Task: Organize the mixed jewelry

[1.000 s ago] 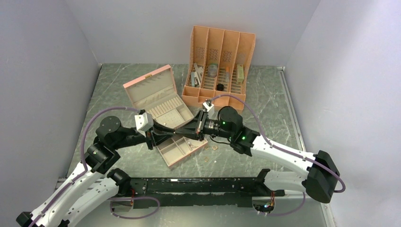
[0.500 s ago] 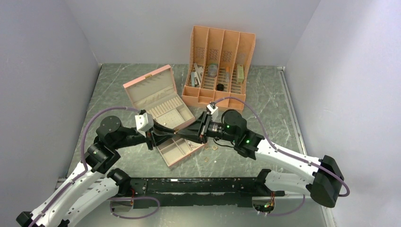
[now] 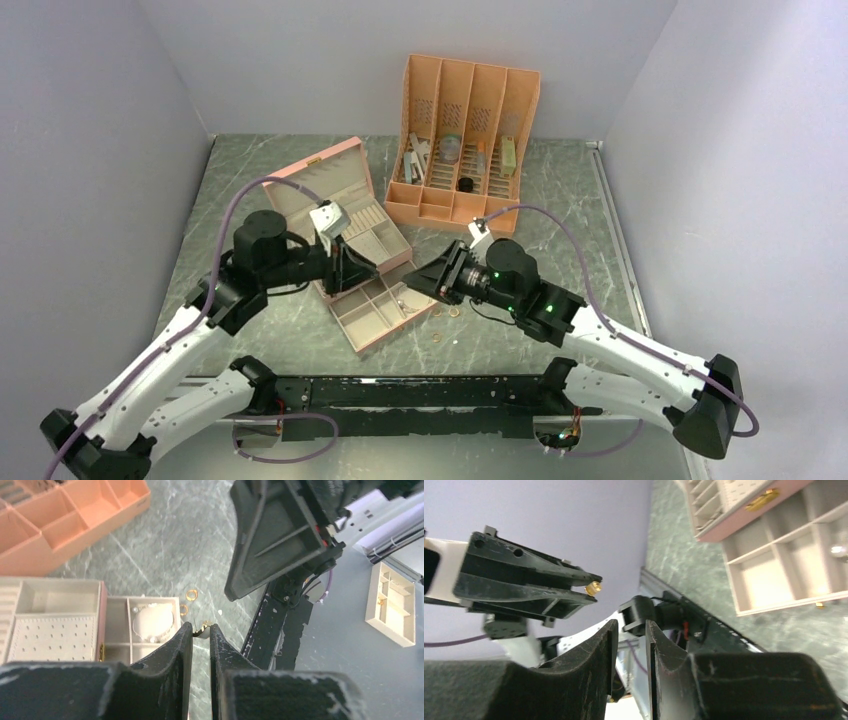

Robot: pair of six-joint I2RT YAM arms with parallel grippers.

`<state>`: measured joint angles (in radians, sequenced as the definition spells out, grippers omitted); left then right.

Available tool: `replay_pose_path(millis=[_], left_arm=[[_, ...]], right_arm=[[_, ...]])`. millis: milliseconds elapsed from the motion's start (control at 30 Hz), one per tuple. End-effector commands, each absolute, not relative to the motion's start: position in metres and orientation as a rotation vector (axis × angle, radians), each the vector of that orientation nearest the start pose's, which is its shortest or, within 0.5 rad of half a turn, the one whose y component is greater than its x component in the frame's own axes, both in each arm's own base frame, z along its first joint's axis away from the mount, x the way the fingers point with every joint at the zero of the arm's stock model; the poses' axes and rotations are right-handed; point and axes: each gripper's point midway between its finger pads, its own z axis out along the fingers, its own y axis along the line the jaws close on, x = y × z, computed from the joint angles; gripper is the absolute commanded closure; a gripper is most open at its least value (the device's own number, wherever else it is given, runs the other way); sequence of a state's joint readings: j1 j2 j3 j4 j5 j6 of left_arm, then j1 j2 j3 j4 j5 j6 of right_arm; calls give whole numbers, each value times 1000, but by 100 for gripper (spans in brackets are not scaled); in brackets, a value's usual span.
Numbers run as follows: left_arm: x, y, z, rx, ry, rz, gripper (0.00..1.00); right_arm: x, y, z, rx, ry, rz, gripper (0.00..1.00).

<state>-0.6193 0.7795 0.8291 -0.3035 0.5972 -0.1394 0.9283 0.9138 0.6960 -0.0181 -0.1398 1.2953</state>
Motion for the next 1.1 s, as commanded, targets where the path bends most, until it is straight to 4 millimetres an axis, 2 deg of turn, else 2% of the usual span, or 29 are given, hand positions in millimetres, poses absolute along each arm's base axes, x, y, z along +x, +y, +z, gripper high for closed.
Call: replay_pose_path(millis=[0,133,300,633,967,1067], left_arm=[[172,-235,261,726,1933,-1018,95],[189,-225,254,649,2065,-896,95],[210,-216,249,574,2191,-750,95],[242,-206,213,550,2431,-480,95],[261,-217,178,579,2522,-415,95],[266,-214,168,572,2551,-364,95]], right_arm=[[171,287,238,280,2168,1325,69],[178,275,228,279,2170,1210,69],[179,270,221,260,2182,1157,69],[178,264,211,238,2203,1117,69],[178,264,207,228,2211,1106,69],[178,264,208,224,2211,1104,69]])
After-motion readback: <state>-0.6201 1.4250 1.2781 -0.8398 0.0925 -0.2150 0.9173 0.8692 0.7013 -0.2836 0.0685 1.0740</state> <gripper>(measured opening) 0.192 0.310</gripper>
